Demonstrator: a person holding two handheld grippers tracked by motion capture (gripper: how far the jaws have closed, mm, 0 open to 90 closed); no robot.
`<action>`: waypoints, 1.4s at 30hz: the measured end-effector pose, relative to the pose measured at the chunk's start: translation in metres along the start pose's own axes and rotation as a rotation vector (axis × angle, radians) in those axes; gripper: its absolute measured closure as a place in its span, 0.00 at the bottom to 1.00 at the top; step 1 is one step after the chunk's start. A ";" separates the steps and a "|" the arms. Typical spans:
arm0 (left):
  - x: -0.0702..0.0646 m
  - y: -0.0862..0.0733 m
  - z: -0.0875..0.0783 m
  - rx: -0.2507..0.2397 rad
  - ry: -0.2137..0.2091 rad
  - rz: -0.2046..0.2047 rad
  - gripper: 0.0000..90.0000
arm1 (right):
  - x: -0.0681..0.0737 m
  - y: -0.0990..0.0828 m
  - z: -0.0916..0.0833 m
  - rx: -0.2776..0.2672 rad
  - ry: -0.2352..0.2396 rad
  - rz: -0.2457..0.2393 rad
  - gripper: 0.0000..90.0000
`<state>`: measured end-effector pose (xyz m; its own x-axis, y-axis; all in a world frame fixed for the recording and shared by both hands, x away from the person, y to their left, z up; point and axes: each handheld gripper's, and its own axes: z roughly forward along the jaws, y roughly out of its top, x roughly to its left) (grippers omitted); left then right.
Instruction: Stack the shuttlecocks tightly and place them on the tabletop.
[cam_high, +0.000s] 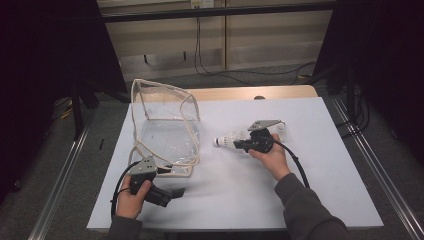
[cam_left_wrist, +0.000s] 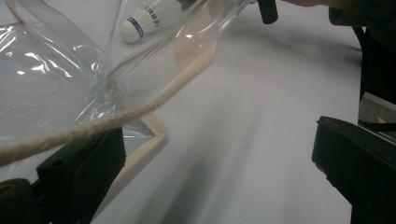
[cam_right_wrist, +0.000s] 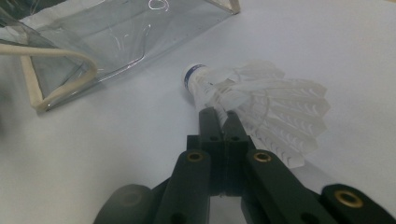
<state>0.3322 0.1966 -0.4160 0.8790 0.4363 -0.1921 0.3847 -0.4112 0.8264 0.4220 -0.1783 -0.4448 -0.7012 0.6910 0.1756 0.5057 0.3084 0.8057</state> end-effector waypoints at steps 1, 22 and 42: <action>0.000 0.000 0.000 -0.002 0.000 -0.002 0.03 | 0.000 0.000 0.000 0.001 0.001 0.000 1.00; 0.000 0.000 0.000 -0.003 0.001 -0.002 0.03 | -0.001 -0.002 0.002 -0.003 -0.003 0.032 0.88; -0.001 0.000 -0.001 -0.004 0.005 0.003 0.03 | 0.001 -0.006 -0.007 0.027 -0.058 0.011 0.69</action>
<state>0.3315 0.1971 -0.4151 0.8788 0.4392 -0.1866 0.3807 -0.4093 0.8292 0.4148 -0.1837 -0.4455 -0.6657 0.7310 0.1501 0.5271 0.3182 0.7880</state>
